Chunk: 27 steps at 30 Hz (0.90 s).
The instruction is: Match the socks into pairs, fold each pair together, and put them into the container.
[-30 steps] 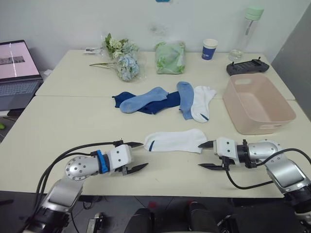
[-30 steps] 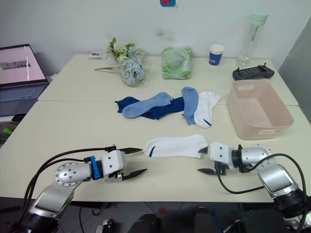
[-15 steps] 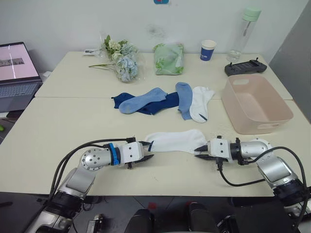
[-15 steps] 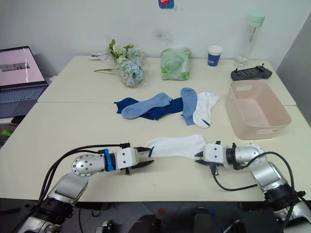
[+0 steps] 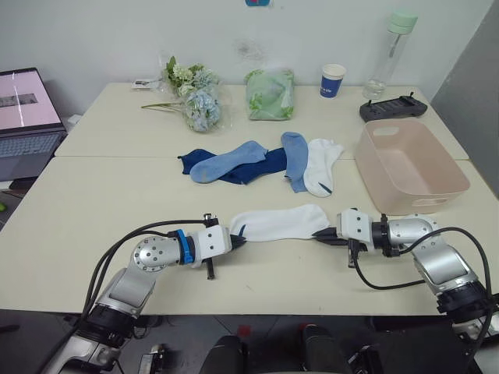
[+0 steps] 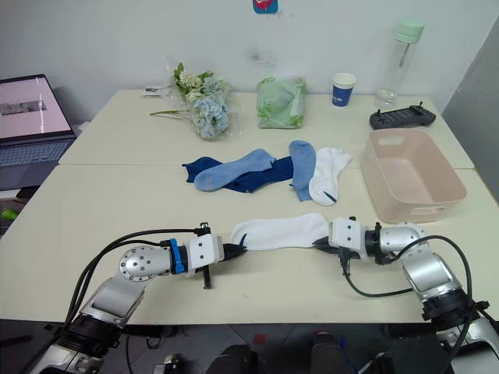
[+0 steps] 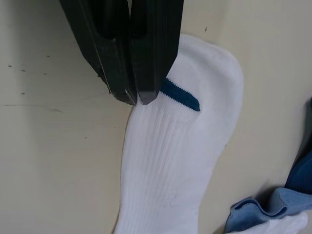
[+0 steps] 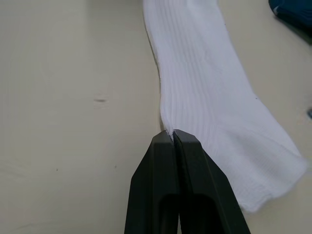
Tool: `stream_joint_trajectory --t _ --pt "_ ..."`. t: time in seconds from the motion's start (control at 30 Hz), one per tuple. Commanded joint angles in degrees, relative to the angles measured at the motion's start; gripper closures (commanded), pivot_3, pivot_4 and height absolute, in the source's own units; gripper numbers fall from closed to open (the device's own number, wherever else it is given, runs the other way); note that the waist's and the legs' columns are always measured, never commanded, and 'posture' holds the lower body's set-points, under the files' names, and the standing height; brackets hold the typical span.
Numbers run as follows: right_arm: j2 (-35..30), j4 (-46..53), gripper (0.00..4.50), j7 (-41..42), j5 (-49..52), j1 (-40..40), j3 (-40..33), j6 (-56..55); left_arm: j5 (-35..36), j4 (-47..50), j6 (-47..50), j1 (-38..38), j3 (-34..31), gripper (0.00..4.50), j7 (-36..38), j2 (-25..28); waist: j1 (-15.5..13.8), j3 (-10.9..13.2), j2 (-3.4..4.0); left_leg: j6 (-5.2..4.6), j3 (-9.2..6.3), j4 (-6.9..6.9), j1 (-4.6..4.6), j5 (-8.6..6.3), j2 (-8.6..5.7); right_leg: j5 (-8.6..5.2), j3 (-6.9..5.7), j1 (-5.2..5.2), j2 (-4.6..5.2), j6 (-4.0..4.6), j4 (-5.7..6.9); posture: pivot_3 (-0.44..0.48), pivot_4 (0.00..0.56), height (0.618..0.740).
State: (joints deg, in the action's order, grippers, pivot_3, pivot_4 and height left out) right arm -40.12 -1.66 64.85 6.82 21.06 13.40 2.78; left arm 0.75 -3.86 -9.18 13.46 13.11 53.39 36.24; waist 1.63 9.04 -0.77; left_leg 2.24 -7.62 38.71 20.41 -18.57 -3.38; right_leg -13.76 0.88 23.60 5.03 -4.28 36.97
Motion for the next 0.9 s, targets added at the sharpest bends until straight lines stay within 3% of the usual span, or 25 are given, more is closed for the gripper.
stream_joint_trajectory --t 0.03,0.17,0.37,0.53,0.67,0.77,0.9 --pt "0.2 6.4 4.50 0.6 5.6 1.7 -2.6 9.2 3.9 3.4 1.7 0.6 -2.0 4.45 1.4 -0.2 0.0 0.0 0.00 0.00 -0.02 0.00 0.04 0.00 0.00 0.00 -0.01 0.03 0.00 0.00 0.00 0.000 0.150 0.740" --pt "-3.6 11.2 4.50 5.0 7.8 1.1 -1.6 14.9 6.5 6.5 3.9 1.0 -2.6 4.45 3.0 0.7 -0.1 0.0 0.00 0.00 -0.05 0.01 0.16 0.00 -0.01 0.00 -0.03 0.12 0.00 0.00 0.00 0.000 0.150 0.740" --pt "-8.0 18.7 4.50 7.7 13.9 -0.1 -3.1 24.6 15.8 19.6 18.3 -1.9 -5.5 4.45 7.6 5.9 0.1 0.0 0.00 0.00 0.01 0.02 0.44 0.00 0.03 0.00 0.02 0.45 0.01 0.00 0.06 0.000 0.150 0.740" --pt "-13.4 27.3 4.50 10.5 24.7 -2.2 -5.8 37.0 32.5 32.4 38.6 -7.5 -11.3 4.45 10.7 14.2 0.1 0.1 0.01 -0.09 -0.01 0.01 0.44 -0.05 0.06 -0.01 -0.01 0.44 -0.01 -0.01 0.07 0.000 0.150 0.740" --pt "-17.8 32.6 4.50 12.9 35.9 -3.0 -7.8 47.9 42.0 38.5 47.8 -12.1 -14.3 4.45 12.6 19.6 0.0 0.1 0.02 -0.20 -0.03 0.01 0.42 -0.11 0.12 -0.01 -0.02 0.39 0.00 -0.01 0.03 0.000 0.150 0.740" --pt "-18.5 32.1 4.50 11.9 34.9 -4.1 -6.2 47.8 39.6 37.1 48.5 -12.9 -12.2 4.45 11.9 20.2 0.0 0.1 0.02 -0.26 -0.03 0.00 0.37 -0.14 0.06 -0.02 -0.07 0.28 -0.01 0.00 -0.01 0.000 0.150 0.740" --pt "-17.3 29.1 4.50 11.1 32.6 -3.0 -4.6 45.9 34.6 36.1 44.8 -10.2 -9.8 4.45 8.4 16.8 -0.1 0.1 0.01 -0.27 0.00 0.02 0.33 -0.15 0.04 -0.02 -0.08 0.20 -0.02 0.00 -0.04 0.000 0.150 0.740"
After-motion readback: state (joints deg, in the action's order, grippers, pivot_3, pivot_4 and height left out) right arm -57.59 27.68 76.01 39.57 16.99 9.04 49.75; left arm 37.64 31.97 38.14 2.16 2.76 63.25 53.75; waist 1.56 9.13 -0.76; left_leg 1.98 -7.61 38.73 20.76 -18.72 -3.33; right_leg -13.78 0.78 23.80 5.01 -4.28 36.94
